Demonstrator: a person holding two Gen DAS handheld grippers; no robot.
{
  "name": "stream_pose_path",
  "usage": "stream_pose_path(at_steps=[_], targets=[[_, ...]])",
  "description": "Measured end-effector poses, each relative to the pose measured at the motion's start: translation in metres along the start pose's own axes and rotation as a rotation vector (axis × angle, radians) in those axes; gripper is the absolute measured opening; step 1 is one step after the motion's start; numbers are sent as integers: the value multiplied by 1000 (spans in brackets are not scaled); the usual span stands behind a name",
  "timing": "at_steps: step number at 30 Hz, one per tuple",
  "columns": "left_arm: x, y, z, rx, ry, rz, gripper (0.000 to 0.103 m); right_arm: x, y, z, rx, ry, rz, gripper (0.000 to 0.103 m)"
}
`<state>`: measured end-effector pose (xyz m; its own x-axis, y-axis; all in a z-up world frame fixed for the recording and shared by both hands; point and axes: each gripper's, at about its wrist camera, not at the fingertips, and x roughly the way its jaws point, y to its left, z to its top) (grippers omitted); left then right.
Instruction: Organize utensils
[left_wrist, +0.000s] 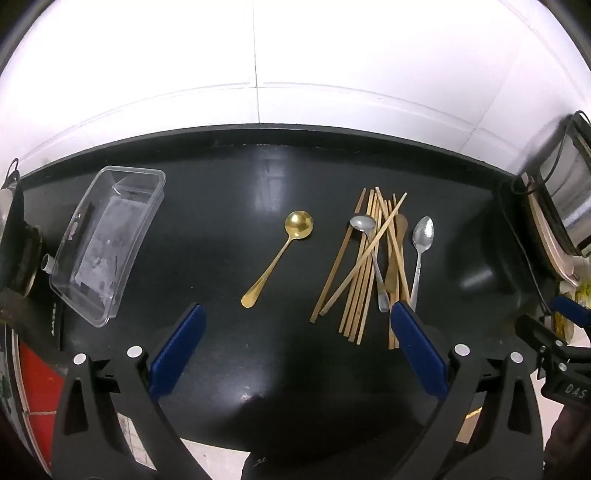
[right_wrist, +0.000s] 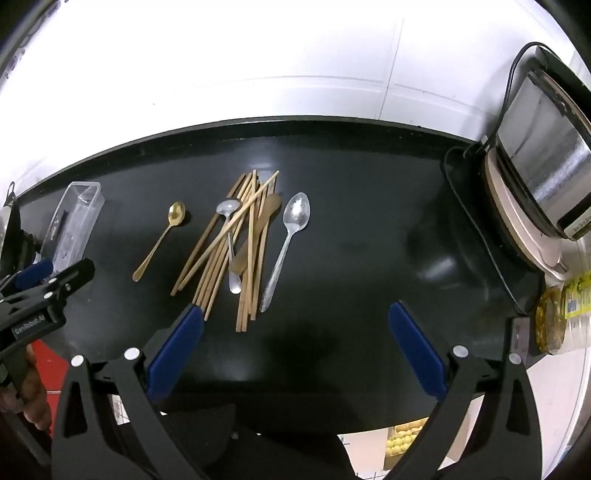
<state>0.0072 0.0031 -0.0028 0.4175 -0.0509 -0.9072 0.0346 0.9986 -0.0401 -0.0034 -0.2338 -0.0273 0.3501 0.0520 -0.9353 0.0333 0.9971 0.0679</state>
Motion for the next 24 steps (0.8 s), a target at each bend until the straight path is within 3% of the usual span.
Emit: stream_pose_path(at_steps=[24], targets=[[17,9,7,-8,41,3,97,10,0,15,18,23,10,97]])
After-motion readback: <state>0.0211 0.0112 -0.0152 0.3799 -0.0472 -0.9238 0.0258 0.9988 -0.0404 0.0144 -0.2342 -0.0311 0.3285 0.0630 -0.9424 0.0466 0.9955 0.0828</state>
